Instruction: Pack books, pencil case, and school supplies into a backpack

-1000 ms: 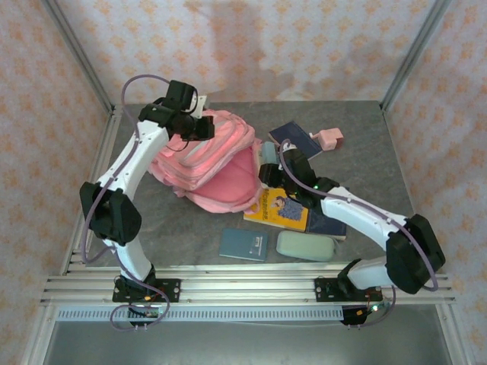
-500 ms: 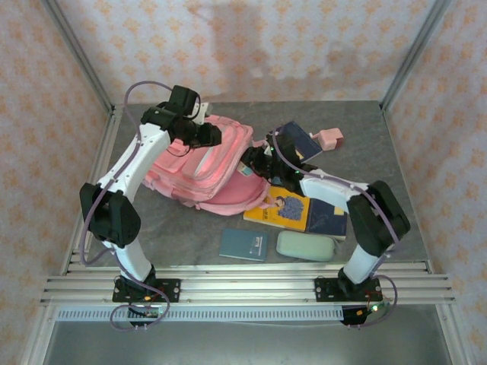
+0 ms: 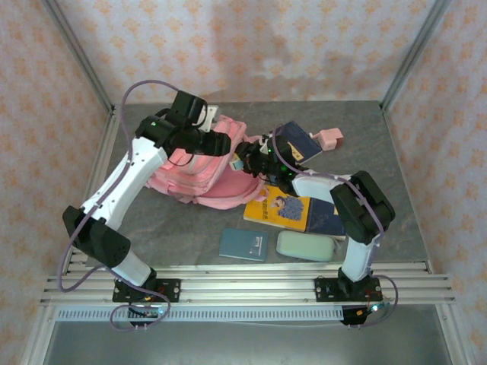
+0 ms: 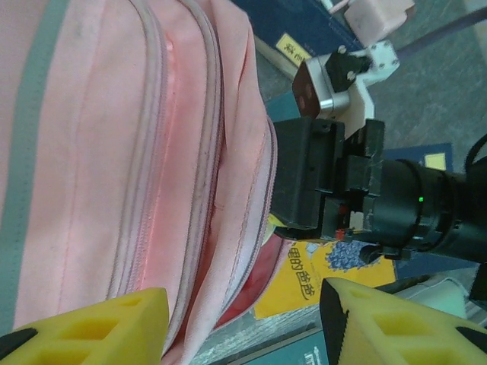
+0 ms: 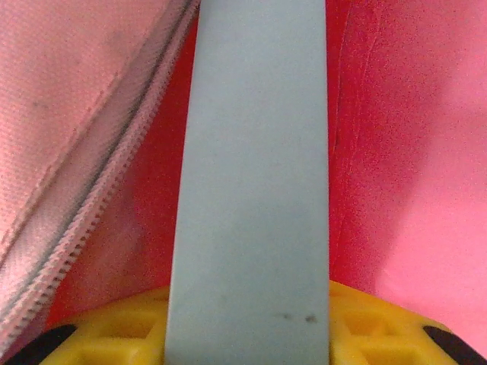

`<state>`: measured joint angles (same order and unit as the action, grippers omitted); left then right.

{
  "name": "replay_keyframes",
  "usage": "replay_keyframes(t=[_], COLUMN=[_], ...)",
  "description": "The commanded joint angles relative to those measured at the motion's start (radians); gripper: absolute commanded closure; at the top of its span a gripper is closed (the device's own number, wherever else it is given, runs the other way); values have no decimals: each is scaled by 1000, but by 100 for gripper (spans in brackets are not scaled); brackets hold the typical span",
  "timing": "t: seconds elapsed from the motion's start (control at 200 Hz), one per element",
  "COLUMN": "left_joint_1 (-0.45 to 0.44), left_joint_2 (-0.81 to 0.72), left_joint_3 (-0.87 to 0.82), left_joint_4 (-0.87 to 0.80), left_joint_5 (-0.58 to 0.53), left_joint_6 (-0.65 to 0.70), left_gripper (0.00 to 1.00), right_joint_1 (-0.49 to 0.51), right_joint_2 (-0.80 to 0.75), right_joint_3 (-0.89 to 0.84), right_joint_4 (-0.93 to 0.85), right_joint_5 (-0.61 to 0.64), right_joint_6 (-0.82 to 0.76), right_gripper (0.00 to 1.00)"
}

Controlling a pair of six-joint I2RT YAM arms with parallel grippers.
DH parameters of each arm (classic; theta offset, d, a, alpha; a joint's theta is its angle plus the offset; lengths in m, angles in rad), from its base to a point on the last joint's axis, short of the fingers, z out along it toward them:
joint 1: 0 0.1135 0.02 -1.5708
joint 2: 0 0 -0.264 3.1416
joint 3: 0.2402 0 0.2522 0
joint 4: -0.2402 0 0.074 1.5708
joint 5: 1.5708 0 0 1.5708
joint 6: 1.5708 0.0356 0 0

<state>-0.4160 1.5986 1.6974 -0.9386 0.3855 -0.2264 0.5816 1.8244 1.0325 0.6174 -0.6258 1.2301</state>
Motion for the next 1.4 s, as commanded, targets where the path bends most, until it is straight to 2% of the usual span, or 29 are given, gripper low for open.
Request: replay_keyframes(t=[0.0,0.215,0.395,0.535,0.6,0.641,0.676,0.816,1.016,1.176,1.391], left_joint_1=[-34,-63,-64,-63,-63,-63,-63,-63,-39,-9,25], left_joint_2=[51,106,131,154,163,167,166,100,5,-51,-102], left_joint_3=[-15,9,24,23,17,12,7,-43,-41,-29,-18], left_joint_4=[-21,14,23,34,42,44,49,100,110,114,137], left_joint_5=[-68,-143,-193,-188,-182,-178,-174,-193,-247,-214,-113], left_joint_6=[36,36,33,29,26,24,26,29,6,-34,-54], left_gripper=[44,47,61,70,77,87,100,100,100,100,100], right_joint_1=[2,2,2,2,2,3,2,2,2,9,43], right_joint_2=[-14,-16,-25,-25,-25,-25,-25,-36,-102,-134,-57], right_joint_3=[26,27,20,17,15,15,15,11,-30,-84,-52], right_joint_4=[153,144,142,145,145,144,142,91,-95,-181,-359], right_joint_5=[-26,-38,-41,-46,-46,-47,-48,-43,30,81,111], right_joint_6=[18,16,12,12,11,9,7,-32,-190,-284,-409], right_gripper=[100,100,100,100,100,100,100,100,100,100,98])
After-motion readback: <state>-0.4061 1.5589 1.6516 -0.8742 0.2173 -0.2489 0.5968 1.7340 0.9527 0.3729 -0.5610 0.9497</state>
